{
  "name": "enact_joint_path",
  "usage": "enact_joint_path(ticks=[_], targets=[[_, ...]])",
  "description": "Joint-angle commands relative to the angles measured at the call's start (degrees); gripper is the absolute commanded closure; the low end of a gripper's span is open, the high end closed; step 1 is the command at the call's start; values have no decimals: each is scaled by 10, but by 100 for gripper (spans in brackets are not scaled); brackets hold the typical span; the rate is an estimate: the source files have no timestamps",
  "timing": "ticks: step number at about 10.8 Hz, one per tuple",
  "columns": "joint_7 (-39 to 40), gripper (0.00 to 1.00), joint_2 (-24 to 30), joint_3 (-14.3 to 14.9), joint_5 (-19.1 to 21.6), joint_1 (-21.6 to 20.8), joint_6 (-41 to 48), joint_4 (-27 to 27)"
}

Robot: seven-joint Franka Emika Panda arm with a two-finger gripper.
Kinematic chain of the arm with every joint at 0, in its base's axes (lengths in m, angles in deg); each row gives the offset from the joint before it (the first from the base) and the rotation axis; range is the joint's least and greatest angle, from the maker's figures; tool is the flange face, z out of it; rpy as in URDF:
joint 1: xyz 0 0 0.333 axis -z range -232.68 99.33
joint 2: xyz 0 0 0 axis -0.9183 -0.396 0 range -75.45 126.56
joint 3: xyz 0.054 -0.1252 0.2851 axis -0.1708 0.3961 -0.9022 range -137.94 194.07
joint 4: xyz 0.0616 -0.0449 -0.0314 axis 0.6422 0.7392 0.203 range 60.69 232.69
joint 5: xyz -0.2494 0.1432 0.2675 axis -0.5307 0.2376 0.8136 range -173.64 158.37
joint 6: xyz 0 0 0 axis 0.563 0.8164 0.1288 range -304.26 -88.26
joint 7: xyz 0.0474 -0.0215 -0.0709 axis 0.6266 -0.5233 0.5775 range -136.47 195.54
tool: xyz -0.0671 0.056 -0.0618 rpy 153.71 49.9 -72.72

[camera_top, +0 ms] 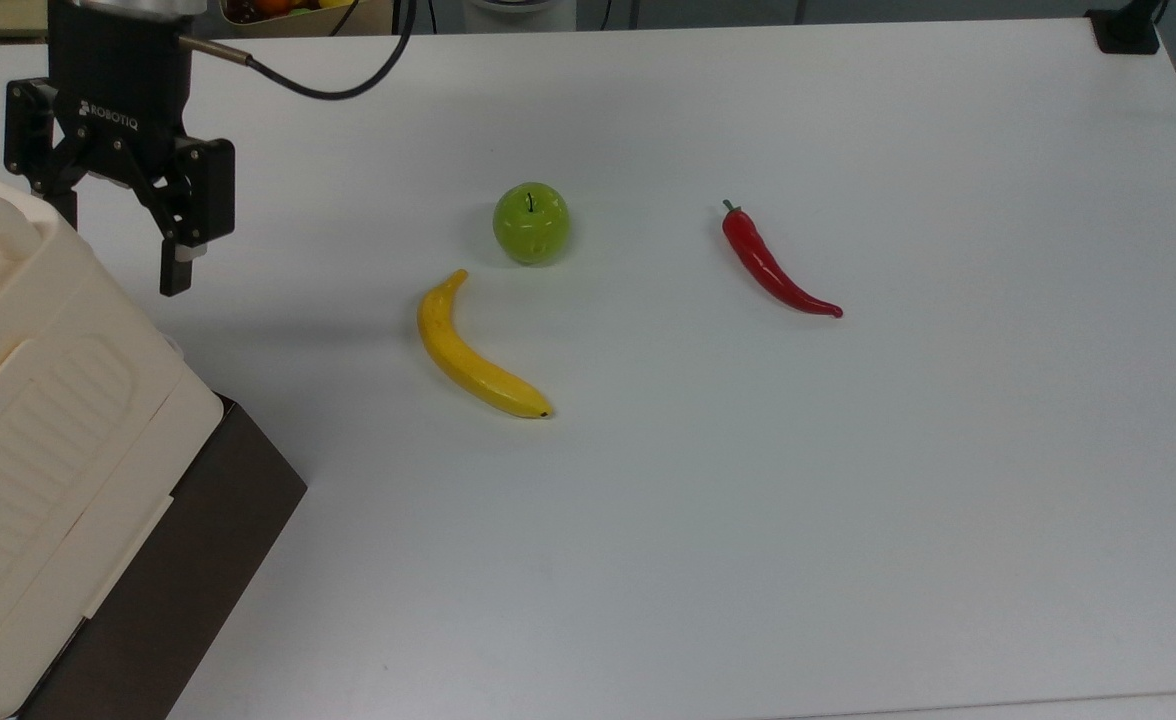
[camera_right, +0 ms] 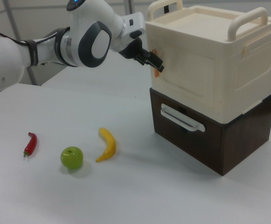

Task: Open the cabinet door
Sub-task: 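Move the gripper to the orange handle on the cabinet door and grasp it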

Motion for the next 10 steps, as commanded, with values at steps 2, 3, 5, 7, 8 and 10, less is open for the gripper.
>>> enact_joint_path(ticks=[2, 3, 5, 7, 8, 10], targets=[[-12, 38, -13, -2, -45, -1, -12, -11], [-12, 47, -14, -2, -53, -2, -12, -11], [-11, 58, -14, -2, -55, -3, -12, -11], [-10, 65, -15, -2, -62, -4, -12, -11], [-10, 69, -15, -2, -65, -4, -12, -10], [-10, 80, -15, -2, -66, -4, -12, -9]])
